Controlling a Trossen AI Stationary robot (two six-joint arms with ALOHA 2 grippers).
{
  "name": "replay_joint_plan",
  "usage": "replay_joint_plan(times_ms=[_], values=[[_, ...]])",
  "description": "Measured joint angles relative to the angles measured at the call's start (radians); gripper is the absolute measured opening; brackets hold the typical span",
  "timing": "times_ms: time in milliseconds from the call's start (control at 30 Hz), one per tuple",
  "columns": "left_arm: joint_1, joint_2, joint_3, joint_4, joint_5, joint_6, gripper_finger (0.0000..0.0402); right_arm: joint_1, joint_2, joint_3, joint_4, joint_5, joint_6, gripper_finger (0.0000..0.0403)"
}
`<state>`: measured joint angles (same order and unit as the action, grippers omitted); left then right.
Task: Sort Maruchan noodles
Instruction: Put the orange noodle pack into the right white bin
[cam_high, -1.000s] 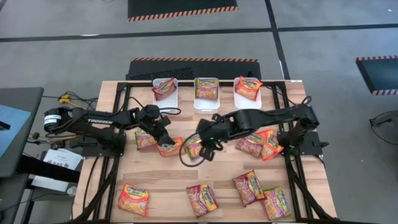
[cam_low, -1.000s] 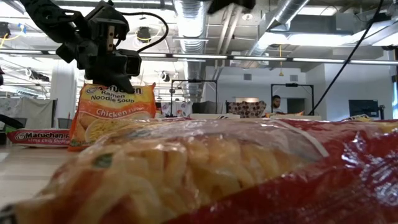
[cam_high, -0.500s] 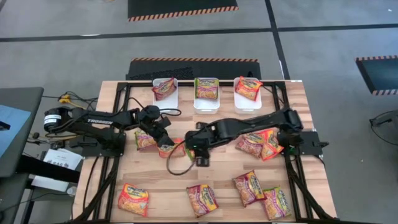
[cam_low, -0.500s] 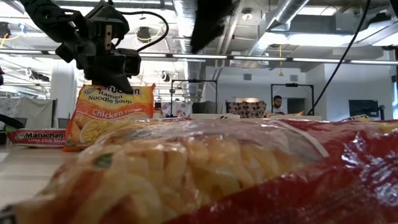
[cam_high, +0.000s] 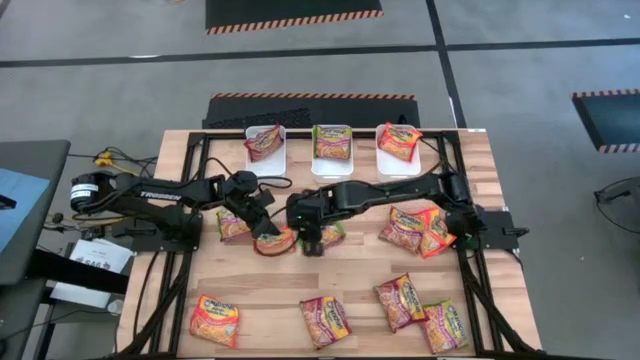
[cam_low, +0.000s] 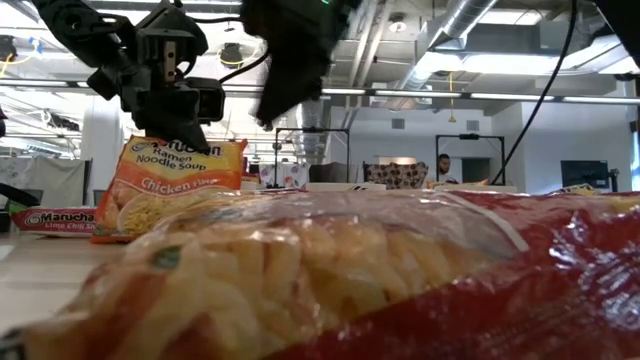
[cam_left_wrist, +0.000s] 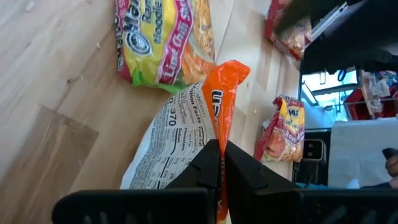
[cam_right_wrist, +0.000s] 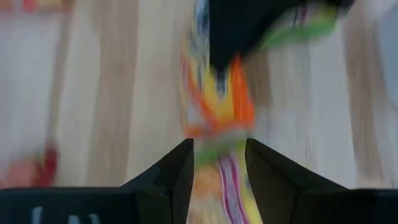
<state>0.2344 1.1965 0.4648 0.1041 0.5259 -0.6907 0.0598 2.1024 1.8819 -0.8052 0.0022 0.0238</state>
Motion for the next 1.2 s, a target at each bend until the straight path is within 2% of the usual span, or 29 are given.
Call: replay_joint_plan(times_ms=[267,400,567,900,1200], values=[[0.000,0.000,0.000,0.004,0.005,0.017,0.0000,-0.049,0.013,0.000,0.050,-0.101,-0.089,0.0168],[0.000,0.000,0.000,0.008,0.005,0.017,0.0000,-0.075,0.014,0.000,0.066,-0.118,-0.132,0.0168],[0.000,0.000,0.000,0.013,0.000,0.017,0.0000,-0.101,0.014,0.000,0.108,-0.227,-0.155,0.0168],[0.000,0.000,0.000,0.024,-0.014,0.018,0.0000,-0.108,0.014,0.000,0.159,-0.242,-0.190,0.0168],[0.000,0.000,0.000,0.022,-0.010,0.035,0.0000,-0.100,0.097,-0.001,0.164,-0.261,-0.163,0.0168]])
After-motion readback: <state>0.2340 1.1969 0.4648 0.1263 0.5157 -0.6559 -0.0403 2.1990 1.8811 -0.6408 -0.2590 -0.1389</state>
